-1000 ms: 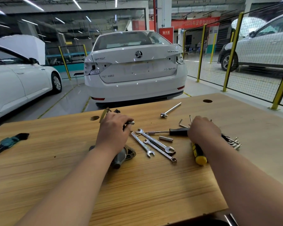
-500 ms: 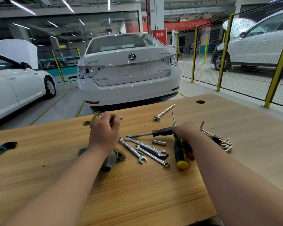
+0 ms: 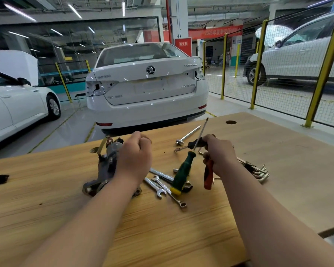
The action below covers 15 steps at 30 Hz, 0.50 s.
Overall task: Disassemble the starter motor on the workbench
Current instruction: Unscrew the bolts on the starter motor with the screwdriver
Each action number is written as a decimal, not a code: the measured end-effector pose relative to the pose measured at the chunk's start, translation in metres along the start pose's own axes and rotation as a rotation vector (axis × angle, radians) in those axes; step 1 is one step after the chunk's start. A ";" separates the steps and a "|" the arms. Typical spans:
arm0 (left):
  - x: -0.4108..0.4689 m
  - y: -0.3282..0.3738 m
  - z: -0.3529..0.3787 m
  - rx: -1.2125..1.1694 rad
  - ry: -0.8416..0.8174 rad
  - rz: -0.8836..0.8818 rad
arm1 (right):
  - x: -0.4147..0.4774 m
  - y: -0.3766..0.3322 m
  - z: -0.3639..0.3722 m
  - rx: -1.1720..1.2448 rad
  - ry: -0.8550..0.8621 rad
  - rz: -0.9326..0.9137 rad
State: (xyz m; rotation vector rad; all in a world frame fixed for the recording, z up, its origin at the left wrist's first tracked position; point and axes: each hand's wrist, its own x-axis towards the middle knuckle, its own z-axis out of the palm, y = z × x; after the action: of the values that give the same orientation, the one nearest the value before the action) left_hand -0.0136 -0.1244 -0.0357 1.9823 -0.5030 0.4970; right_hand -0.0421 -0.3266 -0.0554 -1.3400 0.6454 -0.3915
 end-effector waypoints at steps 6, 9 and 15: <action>-0.016 -0.006 0.071 0.579 -0.520 -0.167 | -0.007 -0.001 0.000 -0.039 0.006 -0.149; -0.011 -0.014 0.080 0.519 -0.466 -0.311 | -0.006 0.004 0.000 0.009 0.094 -0.284; -0.004 -0.009 0.082 0.280 -0.343 -0.440 | -0.009 0.020 0.005 0.485 -0.017 -0.066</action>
State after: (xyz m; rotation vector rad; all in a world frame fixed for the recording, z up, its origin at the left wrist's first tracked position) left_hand -0.0016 -0.1938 -0.0792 2.3784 -0.1950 -0.0546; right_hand -0.0480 -0.3130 -0.0724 -0.9014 0.4543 -0.5507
